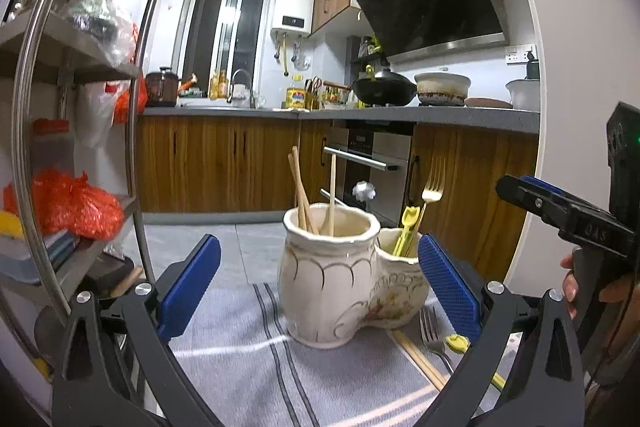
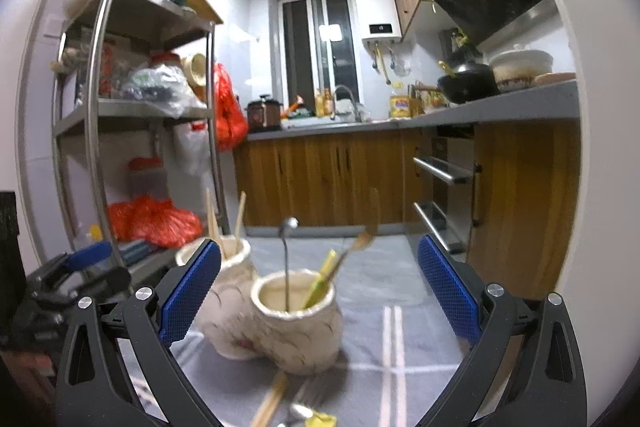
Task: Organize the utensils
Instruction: 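Move the right tool to the yellow tulip-head spoon on the cloth and grasp it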
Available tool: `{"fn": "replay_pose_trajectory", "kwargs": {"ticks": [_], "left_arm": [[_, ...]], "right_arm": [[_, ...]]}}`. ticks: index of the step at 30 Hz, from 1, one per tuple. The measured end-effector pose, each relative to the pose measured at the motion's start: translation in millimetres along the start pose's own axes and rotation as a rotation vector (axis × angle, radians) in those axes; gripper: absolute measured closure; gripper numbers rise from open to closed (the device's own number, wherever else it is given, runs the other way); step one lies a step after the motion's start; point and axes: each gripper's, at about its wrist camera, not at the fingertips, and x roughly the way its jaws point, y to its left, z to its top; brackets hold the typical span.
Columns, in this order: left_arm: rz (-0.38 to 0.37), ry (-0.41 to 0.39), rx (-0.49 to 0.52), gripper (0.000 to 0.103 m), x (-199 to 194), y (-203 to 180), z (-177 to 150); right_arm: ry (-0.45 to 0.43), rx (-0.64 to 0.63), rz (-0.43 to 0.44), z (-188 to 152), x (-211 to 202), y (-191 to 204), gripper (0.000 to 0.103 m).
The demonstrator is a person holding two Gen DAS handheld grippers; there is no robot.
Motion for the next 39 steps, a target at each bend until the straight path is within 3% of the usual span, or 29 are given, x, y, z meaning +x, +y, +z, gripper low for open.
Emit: {"fn": "replay_pose_trajectory", "kwargs": {"ticks": [8,20,28,39], "left_arm": [[0.013,0.059,-0.013,0.006,3,2,-9],[0.024,0.2,-0.025,0.006,13,6,-17],[0.016,0.287,-0.015,0.006,26,5,-28],[0.0,0.32,0.028,0.006,30,-5,-33]], "right_arm": [[0.082,0.031,-0.039,-15,-5,-15,0.005],[0.294,0.037,-0.092,-39,15,-24,0.005],[0.509,0.03,-0.063,-64,37,-16,0.005],[0.649,-0.035,-0.039,-91,28,2,0.009]]}}
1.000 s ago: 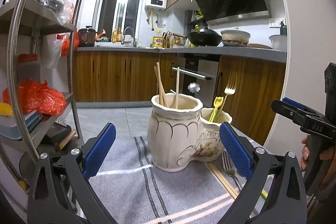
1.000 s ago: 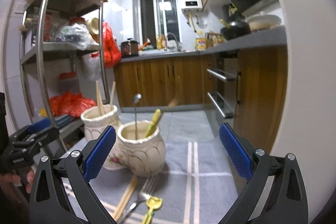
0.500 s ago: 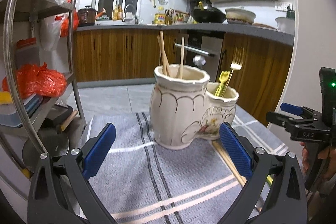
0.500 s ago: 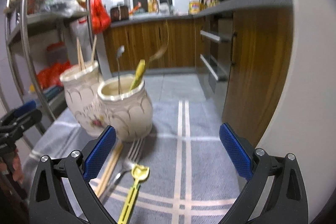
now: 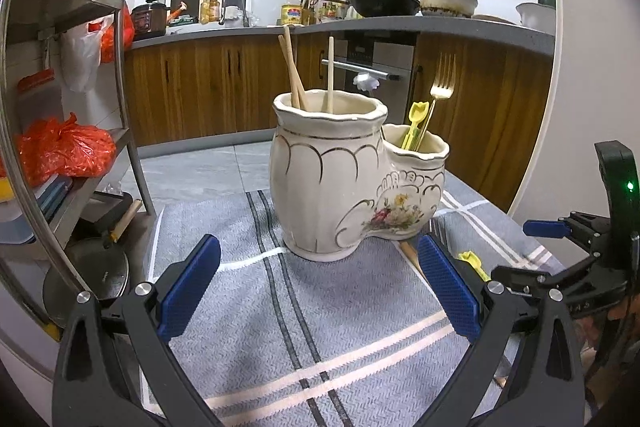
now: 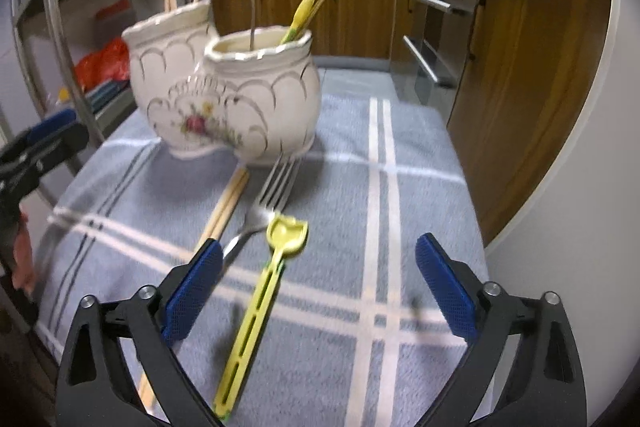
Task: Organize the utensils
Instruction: 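Move the right tool to the yellow tulip-head spoon on the cloth and grasp it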
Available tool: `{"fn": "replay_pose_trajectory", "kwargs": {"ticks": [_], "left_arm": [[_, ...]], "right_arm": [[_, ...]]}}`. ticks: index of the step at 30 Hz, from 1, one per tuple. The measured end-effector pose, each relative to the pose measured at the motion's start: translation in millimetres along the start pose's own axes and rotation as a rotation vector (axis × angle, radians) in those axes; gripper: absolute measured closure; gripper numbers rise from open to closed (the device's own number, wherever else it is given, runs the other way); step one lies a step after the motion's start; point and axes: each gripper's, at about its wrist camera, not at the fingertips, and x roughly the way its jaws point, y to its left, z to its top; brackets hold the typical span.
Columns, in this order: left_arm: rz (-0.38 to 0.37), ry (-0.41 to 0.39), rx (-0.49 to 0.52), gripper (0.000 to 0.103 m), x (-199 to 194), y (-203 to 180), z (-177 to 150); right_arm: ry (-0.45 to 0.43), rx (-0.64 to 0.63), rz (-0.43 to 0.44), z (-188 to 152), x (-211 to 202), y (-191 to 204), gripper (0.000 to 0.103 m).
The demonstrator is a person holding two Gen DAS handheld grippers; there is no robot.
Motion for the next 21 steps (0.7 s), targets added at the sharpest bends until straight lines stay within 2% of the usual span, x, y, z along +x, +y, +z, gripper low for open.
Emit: {"fn": "replay_pose_trajectory", "kwargs": {"ticks": [1,2,8,14,19,21], "left_arm": [[0.003,0.003,0.003,0.006,0,-1,0],[0.004,0.008,0.008,0.006,1,-3,0],[0.029,0.046,0.064,0.006,6,-18,-2],[0.035,0.09,0.112,0.006,9,-35,-4],[0.026,0.147,0.143,0.006,16,-51,-9],[0.014,0.183,0.138,0.006,20,-54,-12]], "right_arm": [[0.018,-0.005,0.011,-2,1,2,0.015],[0.027,-0.009,0.018,-3,3,3,0.026],[0.083,-0.036,0.086,-9,9,16,0.061],[0.088,-0.038,0.082,-8,9,18,0.082],[0.076,-0.053,0.098,-7,10,18,0.093],[0.063,-0.053,0.092,-6,9,16,0.093]]}}
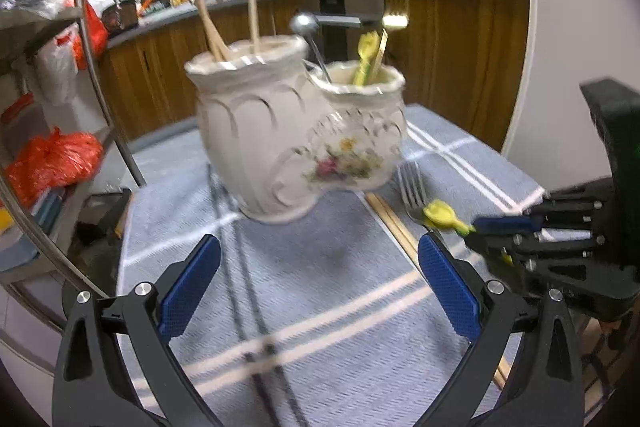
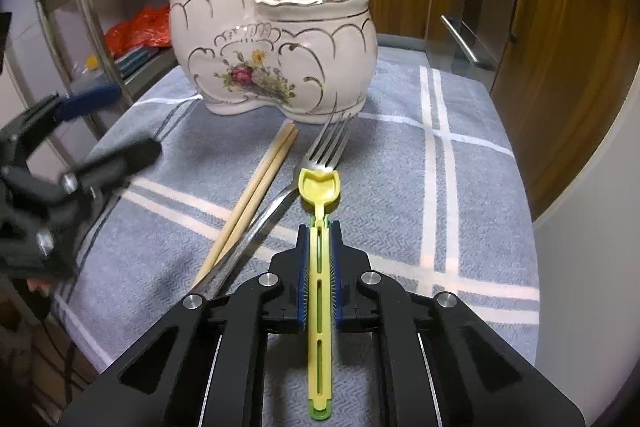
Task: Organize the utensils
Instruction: 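Move the right tool to the yellow tulip-head spoon on the cloth and grasp it, then grasp the last wooden chopstick with the left tool while the right lifts the yellow spoon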
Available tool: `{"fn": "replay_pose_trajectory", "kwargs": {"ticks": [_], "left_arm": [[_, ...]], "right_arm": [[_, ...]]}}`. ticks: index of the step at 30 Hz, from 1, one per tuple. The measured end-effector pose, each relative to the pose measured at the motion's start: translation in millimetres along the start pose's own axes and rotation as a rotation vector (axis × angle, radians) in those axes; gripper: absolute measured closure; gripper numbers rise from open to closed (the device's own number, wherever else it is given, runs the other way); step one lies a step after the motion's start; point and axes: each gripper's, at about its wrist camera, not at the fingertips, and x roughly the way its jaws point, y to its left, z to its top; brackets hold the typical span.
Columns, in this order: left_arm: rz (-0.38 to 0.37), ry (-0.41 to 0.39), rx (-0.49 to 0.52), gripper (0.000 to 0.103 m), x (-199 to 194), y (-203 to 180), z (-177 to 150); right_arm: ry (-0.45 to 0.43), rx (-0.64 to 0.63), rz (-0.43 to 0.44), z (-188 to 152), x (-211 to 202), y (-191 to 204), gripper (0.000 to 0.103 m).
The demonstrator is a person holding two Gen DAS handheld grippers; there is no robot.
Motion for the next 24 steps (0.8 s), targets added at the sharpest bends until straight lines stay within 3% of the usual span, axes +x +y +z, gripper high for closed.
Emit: {"fn": "replay_pose_trajectory", "kwargs": {"ticks": [4,8,11,24], "left_arm": [[-0.037,0.061,-0.043,0.006,8,-5,-5],[-0.051,0.121,-0.061,0.02,17,-14,-5],[-0.041,0.152,-0.063,0.02,24,-20,-6],[0.047,0.21,-0.014,0.022,44,-37,-4]], "right_arm": [[-0.078,0.02,0.01,2,-10,-9,0.093],[-0.134,0.035,0.033,2,-15,-17,0.093],[-0.163,0.036,0.05,3,-17,-20,0.093],[-0.175,0.069,0.107,1,-11,-37,0.093]]}}
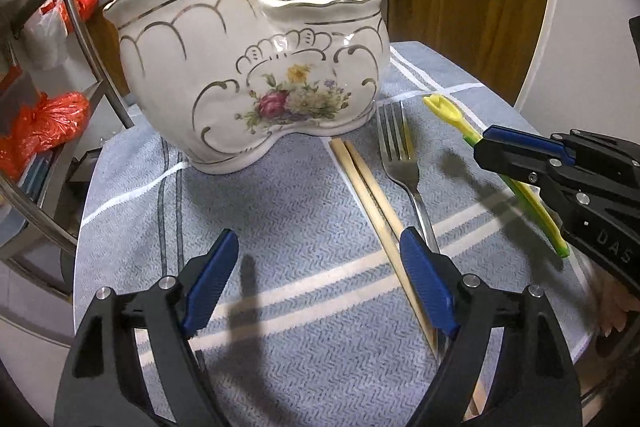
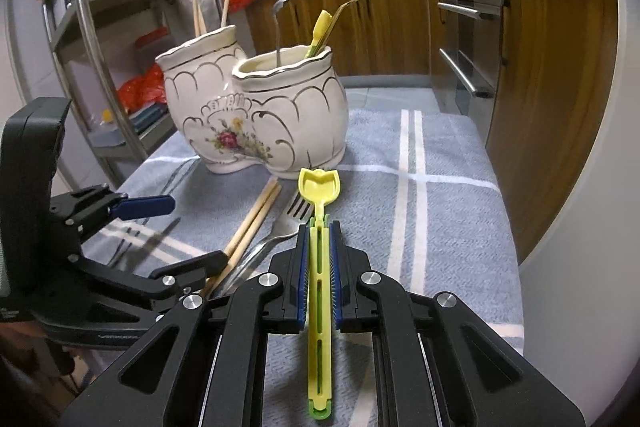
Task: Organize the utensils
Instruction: 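Grasp the last wooden chopstick with the left tool while the right lifts the yellow spoon, then carry the chopstick to the tall cup with left tool while right carries yellow spoon to short cup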
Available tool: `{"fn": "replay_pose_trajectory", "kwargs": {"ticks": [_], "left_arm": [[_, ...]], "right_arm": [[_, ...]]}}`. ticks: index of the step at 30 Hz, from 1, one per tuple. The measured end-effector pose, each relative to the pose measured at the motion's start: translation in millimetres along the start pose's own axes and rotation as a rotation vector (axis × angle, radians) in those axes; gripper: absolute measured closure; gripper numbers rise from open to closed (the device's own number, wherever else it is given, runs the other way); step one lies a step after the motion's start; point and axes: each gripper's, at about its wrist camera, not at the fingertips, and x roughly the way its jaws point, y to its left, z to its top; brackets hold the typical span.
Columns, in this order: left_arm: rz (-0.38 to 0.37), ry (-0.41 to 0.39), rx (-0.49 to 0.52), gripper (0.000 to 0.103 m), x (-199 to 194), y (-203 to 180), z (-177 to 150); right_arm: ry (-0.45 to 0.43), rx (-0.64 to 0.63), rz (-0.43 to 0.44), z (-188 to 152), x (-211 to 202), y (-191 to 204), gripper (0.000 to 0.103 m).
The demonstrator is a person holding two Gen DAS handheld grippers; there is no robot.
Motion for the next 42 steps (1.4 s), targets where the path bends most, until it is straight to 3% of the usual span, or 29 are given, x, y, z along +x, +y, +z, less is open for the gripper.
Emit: {"fn": "replay_pose_trajectory", "kwargs": {"ticks": [3,5,7,12,13,14,15,22,27,36,42], "left_arm": [[-0.025,0.015,0.004,0.034,2,-4,3],[-0.067,0.023,0.008,0.054,1,-7,4],[-0.108,0.038,0.006,0.065,0,-9,4],[-0.145,0.062,0.053,0.067,-4,-14,4],[-0.156,0.063,0.072,0.074,-4,-14,4],[-0.157,0.063,0.084,0.088,-5,-14,4],[-0.15,0.068,0.096,0.093,-4,-13,5],[-0.144,0.047,0.113,0.097,-10,6,-4],[-0.135,-0.026,0.114,0.097,-28,27,-20],[-0.176,-0.319,0.068,0.097,-80,61,-34],[-0.186,-0.447,0.018,0.097,-98,76,-23]], "right_arm": [[-0.003,-0.005,0.007,0,0,2,0.093],[-0.001,-0.007,0.012,0,1,3,0.093],[-0.003,-0.003,0.019,1,1,2,0.093],[-0.003,0.001,0.026,1,0,0,0.093],[-0.004,0.001,0.026,1,0,-1,0.093],[-0.003,0.001,0.026,1,0,0,0.093],[-0.004,0.0,0.025,1,0,0,0.093],[-0.041,-0.011,0.031,2,-8,2,0.093],[-0.078,-0.019,0.027,3,-14,6,0.093],[-0.224,-0.067,0.04,11,-37,27,0.093],[-0.327,-0.088,0.044,24,-48,39,0.093]]}}
